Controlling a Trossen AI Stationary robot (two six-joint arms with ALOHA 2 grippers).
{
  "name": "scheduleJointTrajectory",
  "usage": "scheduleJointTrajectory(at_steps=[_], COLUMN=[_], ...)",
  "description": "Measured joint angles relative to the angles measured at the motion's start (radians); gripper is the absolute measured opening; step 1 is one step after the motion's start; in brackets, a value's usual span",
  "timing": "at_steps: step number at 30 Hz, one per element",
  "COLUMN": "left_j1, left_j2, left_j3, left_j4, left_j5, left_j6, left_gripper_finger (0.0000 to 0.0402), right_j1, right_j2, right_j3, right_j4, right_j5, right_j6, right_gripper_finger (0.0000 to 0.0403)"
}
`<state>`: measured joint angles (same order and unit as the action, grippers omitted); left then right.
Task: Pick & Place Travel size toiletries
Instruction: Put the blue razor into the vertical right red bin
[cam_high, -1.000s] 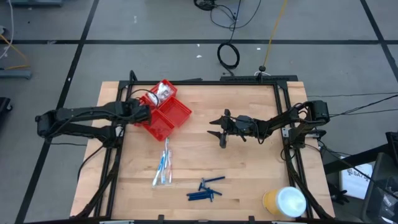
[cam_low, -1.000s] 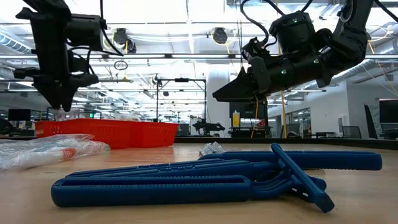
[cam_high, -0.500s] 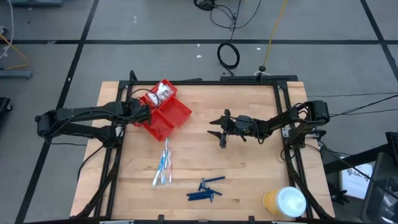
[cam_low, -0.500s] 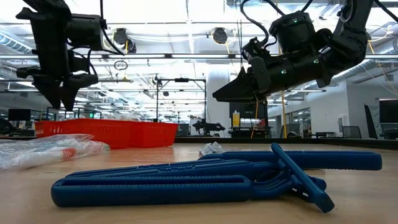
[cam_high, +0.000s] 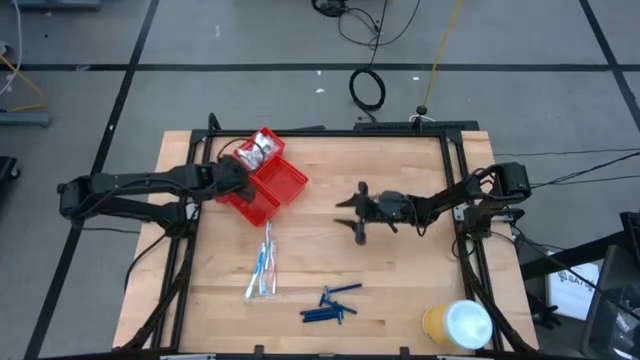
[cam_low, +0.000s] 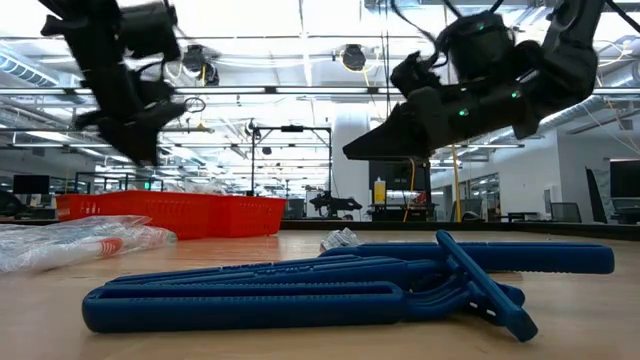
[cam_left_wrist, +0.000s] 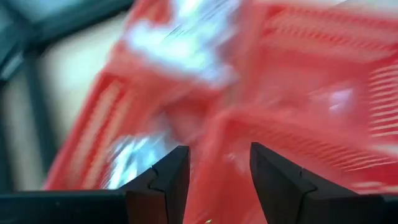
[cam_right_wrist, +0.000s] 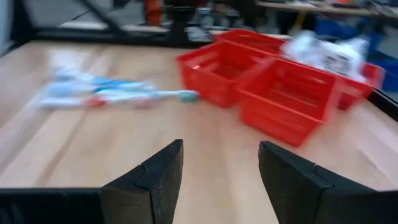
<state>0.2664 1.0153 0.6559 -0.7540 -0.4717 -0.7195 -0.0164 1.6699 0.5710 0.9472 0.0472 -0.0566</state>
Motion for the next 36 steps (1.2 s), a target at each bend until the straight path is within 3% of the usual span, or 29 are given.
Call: scheduleJointTrajectory(at_steps=[3,9,13,25,36], left_j1=[-0.053,-0.109,-0.106,-0.103,-0.103], left_j2=[0.000,0.000,0.000,0.000,0.038], left_j3=[0.000,0.000,0.000,0.000,0.000], left_j4=[0.176,0.414,0.541,0.607,0.599], left_j5=[0.000,-0.002,0.016,0.096,0.109], left_j6=[0.153,0.406,0.496,0.515,0.495], left_gripper_finger=[0.0161,0.0161,0.0161,0.0161,0.0161], right_j1=[0.075,0.255,0.344,0.428,0.479], right_j2=[-0.029,-0.102,-0.091,0.082,0.091], right_j3=[0.019,0.219,0.357,0.400,0.400], right_j4=[-0.115,-0.731,-0.979,-0.977,-0.964], right_j5=[0.006,0.065,0.080,0.026,-0.002], right_j6=[-0.027,0.050,0.122,0.240,0.344], right_gripper_finger=[0.0196,0.0196,0.0196,0.0196,0.0196])
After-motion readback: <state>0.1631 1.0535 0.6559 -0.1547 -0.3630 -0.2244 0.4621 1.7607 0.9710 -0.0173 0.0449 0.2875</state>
